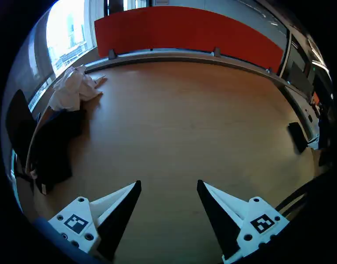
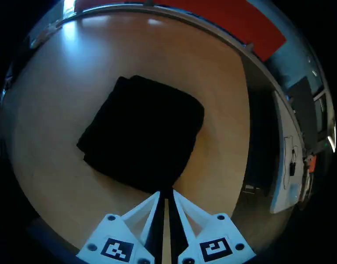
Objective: Fold towel
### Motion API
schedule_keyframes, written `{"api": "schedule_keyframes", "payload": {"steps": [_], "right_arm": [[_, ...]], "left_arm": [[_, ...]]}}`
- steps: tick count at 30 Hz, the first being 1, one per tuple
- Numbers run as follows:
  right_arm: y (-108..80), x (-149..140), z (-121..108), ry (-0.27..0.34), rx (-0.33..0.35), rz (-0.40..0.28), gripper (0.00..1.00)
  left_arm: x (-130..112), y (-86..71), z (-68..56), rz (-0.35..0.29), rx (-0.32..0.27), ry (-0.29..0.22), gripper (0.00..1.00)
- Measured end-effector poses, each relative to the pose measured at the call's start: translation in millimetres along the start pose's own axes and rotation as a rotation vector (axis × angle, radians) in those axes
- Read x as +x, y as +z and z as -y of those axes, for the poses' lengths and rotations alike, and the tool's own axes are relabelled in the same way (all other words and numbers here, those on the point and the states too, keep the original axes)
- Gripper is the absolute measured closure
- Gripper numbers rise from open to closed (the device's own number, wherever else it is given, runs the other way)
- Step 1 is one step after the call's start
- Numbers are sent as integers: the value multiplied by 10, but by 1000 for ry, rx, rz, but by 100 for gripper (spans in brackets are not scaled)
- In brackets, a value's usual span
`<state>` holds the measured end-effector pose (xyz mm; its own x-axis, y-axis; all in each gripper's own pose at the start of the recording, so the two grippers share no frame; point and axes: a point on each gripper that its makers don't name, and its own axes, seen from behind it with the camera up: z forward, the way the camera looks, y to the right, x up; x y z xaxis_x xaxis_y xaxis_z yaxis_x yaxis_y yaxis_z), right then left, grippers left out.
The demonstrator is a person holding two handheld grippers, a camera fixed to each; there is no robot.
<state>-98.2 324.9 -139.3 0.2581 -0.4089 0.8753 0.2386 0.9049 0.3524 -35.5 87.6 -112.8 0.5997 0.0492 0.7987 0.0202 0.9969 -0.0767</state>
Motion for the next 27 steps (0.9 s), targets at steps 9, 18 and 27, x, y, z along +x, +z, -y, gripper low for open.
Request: {"api": "schedule_keyframes", "payload": {"steps": [9, 18, 27], "right_arm": [[40, -34, 11, 18, -7, 10, 84], [-19, -90, -13, 28, -13, 11, 61], [-94, -124, -7, 46, -9, 10, 12]], "left_arm": [[-13, -10, 20, 1, 5, -2, 6], [-21, -10, 29, 3, 5, -1, 6], [-2, 2, 23, -1, -1, -7, 6]]}}
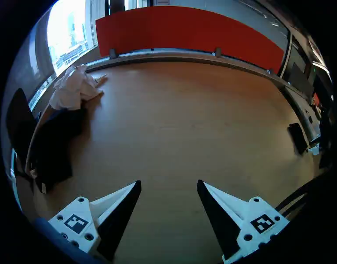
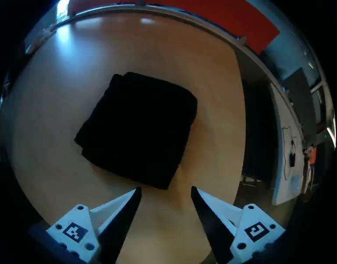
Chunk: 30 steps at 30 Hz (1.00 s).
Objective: Fold towel
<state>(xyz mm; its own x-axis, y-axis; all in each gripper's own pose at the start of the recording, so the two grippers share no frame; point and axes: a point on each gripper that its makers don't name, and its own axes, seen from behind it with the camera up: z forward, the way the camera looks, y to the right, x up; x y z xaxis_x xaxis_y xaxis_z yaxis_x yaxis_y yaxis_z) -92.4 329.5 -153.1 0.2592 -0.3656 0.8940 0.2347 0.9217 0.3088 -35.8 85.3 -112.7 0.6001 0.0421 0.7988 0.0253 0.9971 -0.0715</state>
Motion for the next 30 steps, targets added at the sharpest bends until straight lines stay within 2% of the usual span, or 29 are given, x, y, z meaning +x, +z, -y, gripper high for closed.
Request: {"api": "schedule_keyframes", "payload": {"steps": [11, 17, 23, 30], "right_arm": [[-127, 71, 66, 39, 2, -44, 12], [-271, 276, 123, 94, 0, -133, 12], [-450, 571, 176, 187, -4, -256, 12], [-648, 874, 135, 288, -49, -394, 12]], "left_arm": [[41, -2, 24, -8, -4, -3, 6], [84, -1, 41, -17, -5, -1, 6], [133, 0, 30, -28, -10, -1, 6], [187, 1, 30, -42, -13, -4, 6]]}}
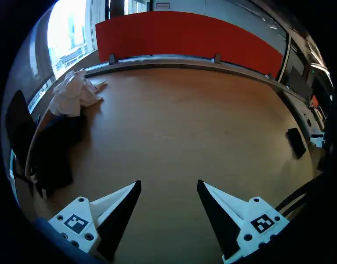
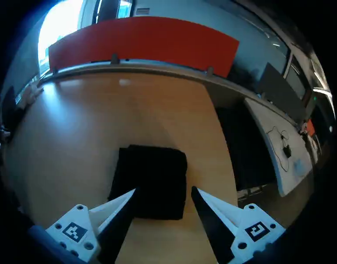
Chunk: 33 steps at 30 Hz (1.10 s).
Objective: Fold towel
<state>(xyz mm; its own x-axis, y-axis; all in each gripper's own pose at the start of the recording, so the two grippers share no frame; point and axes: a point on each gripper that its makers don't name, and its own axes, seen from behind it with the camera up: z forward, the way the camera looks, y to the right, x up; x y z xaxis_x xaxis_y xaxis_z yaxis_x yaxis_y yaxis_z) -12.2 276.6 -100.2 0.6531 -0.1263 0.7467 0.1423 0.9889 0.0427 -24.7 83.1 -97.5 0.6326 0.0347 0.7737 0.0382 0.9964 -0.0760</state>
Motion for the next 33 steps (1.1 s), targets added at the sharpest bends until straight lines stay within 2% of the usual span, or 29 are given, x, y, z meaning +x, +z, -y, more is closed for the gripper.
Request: {"api": "schedule_keyframes", "payload": {"steps": [6, 12, 20, 27, 33], "right_arm": [[-39, 245, 62, 82, -28, -114, 12], [-61, 418, 102, 134, -47, -201, 12], [-141, 712, 173, 182, -44, -319, 12], [-230, 929, 245, 196, -31, -410, 12], [-292, 1062, 302, 220, -23, -452, 12]], "left_arm": [[51, -7, 18, -12, 0, -6, 6], [124, -11, 12, -31, -1, -9, 6], [237, -7, 30, -71, 2, -27, 6], [344, -18, 43, -112, -2, -54, 6], [510, -37, 64, -170, -3, -64, 6]]}}
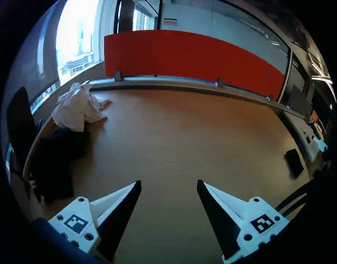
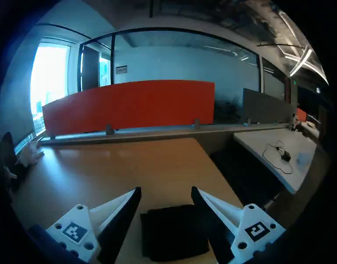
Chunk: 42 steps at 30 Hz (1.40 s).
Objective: Fold towel
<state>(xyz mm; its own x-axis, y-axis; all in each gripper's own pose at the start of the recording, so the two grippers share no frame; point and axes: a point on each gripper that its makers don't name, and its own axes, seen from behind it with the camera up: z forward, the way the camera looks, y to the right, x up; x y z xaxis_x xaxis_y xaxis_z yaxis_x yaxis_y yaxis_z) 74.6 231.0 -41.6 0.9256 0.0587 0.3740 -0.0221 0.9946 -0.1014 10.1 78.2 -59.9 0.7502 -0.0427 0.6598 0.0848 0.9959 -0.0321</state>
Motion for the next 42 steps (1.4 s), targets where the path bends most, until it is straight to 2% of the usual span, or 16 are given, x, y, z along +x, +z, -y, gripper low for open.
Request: {"api": "schedule_keyframes", "payload": {"steps": [9, 13, 17, 21, 29, 42], "right_arm": [[-9, 291, 249, -21, 22, -84, 12], [-17, 424, 415, -27, 43, -120, 4], [-10, 524, 539, -37, 49, -149, 2], [-15, 586, 668, -47, 61, -163, 2], [-45, 772, 982, -38, 78, -216, 2], [-72, 890, 1761, -61, 123, -254, 2]], "left_arm": [[492, -53, 50, -166, 3, -33, 6], [750, -120, 89, -261, 1, -53, 6], [975, -198, 130, -349, 2, -65, 6], [1135, -260, 160, -410, 0, -68, 6], [1336, -312, 248, -477, 10, -71, 6], [1443, -325, 344, -523, 7, -79, 6]]}}
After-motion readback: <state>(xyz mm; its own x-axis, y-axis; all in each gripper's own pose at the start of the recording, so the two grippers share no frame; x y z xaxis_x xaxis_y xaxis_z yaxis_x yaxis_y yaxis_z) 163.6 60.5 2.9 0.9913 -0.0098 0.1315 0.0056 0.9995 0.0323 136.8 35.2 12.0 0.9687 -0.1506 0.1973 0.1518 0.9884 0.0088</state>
